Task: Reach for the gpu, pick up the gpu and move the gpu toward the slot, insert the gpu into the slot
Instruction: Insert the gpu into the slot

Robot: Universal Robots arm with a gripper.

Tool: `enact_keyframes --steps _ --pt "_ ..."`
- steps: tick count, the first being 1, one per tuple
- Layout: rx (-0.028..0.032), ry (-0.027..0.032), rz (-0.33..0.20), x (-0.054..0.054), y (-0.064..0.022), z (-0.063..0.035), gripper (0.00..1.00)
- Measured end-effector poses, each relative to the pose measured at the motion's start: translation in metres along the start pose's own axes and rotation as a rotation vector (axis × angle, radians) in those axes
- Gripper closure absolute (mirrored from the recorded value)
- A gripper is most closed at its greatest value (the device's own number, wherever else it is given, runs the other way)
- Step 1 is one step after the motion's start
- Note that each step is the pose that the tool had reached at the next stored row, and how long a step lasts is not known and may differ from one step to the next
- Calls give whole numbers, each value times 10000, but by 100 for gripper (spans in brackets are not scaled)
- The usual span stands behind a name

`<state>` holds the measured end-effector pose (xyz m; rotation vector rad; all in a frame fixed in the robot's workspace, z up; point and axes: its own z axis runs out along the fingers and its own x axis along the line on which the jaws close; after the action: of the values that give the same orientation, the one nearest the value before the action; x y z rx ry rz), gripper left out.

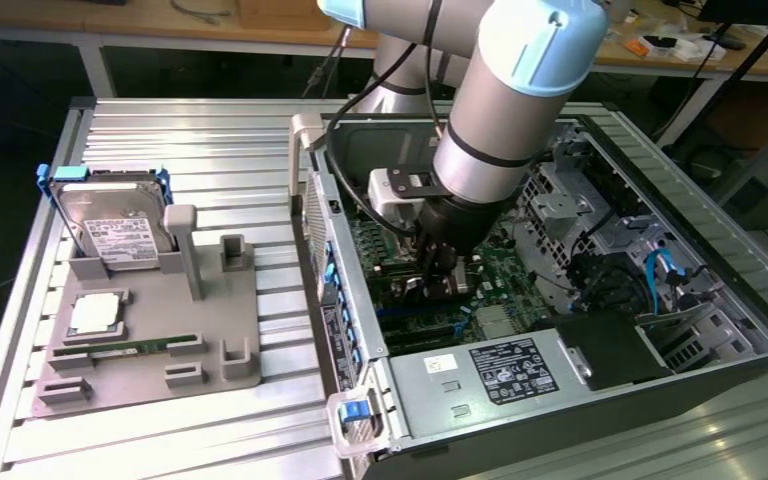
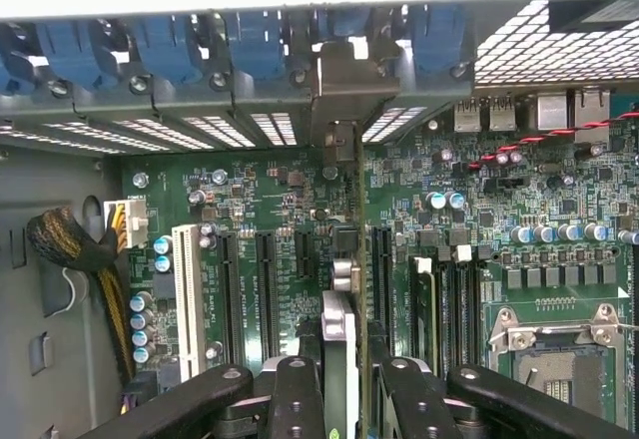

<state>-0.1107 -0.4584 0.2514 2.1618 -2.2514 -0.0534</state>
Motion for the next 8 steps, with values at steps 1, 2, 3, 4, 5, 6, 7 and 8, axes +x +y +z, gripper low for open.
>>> enact_keyframes --steps 1,2,3,4,5,6,7,8 --pt "1 -1 0 0 0 -1 73" --pt "4 -6 2 0 0 -7 73" --pt "10 -17 2 -2 0 -21 73" --pt "7 -10 3 -2 1 -40 73" --pt "2 -3 5 -1 2 -57 73" --pt "2 -3 4 -1 2 -59 73" --pt "2 -3 4 -1 2 -59 73" --pt "3 -4 4 -1 2 -59 73"
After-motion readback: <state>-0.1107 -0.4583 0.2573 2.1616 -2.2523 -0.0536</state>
